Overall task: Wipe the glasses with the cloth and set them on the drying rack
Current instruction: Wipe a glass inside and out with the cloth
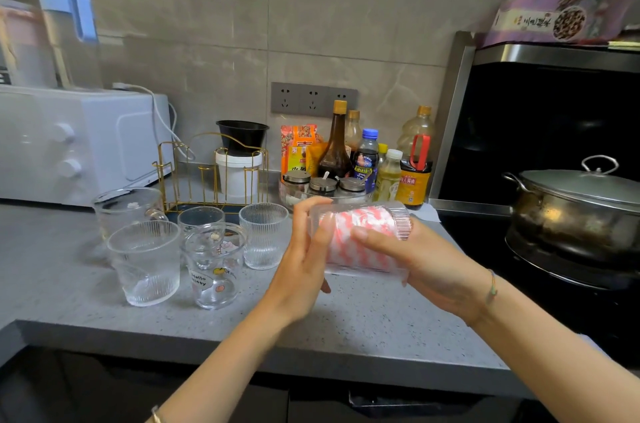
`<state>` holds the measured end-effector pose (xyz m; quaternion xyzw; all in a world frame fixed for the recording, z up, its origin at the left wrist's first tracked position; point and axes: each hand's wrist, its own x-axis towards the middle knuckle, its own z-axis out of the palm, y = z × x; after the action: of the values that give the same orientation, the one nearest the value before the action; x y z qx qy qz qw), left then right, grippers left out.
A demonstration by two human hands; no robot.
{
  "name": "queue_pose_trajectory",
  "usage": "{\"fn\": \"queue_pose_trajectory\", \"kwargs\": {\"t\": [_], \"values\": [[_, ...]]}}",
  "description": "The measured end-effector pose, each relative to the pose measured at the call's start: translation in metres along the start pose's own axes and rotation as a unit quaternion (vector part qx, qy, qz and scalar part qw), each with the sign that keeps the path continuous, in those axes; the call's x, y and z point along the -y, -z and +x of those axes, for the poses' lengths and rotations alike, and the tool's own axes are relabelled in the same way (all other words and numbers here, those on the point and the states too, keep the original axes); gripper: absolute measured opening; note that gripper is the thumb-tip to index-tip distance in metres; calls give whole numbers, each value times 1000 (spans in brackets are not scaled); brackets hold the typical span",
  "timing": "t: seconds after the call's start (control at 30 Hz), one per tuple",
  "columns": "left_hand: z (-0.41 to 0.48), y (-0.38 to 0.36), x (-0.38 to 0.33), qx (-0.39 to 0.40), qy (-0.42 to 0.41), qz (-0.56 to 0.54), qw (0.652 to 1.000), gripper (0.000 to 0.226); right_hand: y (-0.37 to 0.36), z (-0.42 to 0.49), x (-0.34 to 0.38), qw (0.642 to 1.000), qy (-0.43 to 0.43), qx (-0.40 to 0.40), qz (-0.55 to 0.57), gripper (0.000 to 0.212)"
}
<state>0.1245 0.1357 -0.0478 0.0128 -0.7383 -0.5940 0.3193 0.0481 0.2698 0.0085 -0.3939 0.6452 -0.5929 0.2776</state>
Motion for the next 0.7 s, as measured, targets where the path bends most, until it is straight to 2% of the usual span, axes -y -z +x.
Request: {"fn": "queue_pose_trajectory", "kwargs": {"t": [0.1,0.2,0.33,0.47,0.53,0.6,0.7], "values": [[3,0,-1,8,93,-49,994,64,-4,-1,3,998,8,-35,-56,5],[5,0,-2,-8,126,-74,989,69,-6,0,2,994,34,-82,-56,12],[4,1,-2,-49,62,-52,995,56,-8,1,1,992,29,-112,-41,27],[-1,6,3,-38,-33,-5,999,55,-5,-3,8,999,15,-48,-9,19],[-3,8,3,-12,-71,29,997,58,-3,-4,9,1000,14,-14,1,27],[-4,10,1,14,-100,61,993,56,-3,-4,9,1000,16,6,17,34],[-4,14,3,28,-120,93,988,57,-1,-4,11,998,16,24,47,30]]}}
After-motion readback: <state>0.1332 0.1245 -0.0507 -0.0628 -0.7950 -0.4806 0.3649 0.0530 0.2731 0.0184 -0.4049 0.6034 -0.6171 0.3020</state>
